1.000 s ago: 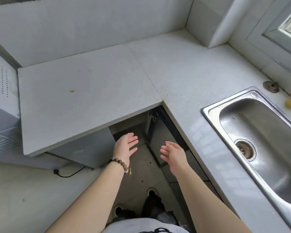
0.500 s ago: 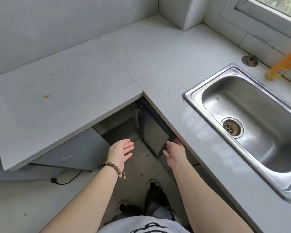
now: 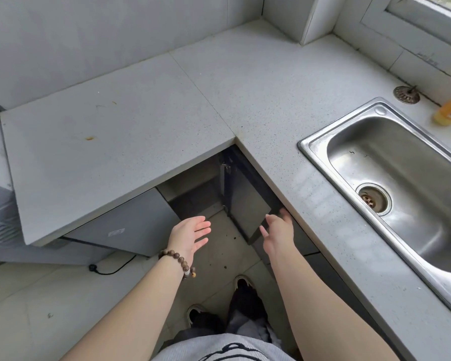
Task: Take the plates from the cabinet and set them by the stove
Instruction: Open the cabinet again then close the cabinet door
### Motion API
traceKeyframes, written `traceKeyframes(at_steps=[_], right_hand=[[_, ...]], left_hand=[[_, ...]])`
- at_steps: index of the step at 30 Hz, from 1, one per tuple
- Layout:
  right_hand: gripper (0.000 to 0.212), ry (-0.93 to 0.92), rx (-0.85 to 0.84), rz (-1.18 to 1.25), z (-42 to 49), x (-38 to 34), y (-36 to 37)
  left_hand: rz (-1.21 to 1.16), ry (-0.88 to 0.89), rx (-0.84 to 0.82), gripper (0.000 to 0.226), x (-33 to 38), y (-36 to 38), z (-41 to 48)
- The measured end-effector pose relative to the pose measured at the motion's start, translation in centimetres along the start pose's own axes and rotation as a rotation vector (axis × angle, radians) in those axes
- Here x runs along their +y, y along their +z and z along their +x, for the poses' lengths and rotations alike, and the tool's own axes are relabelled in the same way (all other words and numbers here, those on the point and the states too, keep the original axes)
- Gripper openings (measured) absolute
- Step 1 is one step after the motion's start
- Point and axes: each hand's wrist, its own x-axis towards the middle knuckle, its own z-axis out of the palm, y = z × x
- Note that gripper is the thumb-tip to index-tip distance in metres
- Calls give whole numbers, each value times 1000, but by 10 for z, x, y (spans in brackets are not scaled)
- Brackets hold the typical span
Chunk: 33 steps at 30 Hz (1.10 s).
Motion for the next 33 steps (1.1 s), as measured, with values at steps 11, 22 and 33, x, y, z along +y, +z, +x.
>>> traceKeyframes(at_steps=[11, 22, 33], right_hand=[[29, 183, -63, 78, -21, 36, -2], [26, 245, -239, -153, -16, 36, 6], [41, 317, -409, -222, -33, 52, 78]], left_hand=[[-39, -26, 2, 17, -10, -23, 0], [-78, -42, 47, 17, -17, -49, 0], [-176, -14, 140, 20, -3, -76, -5]])
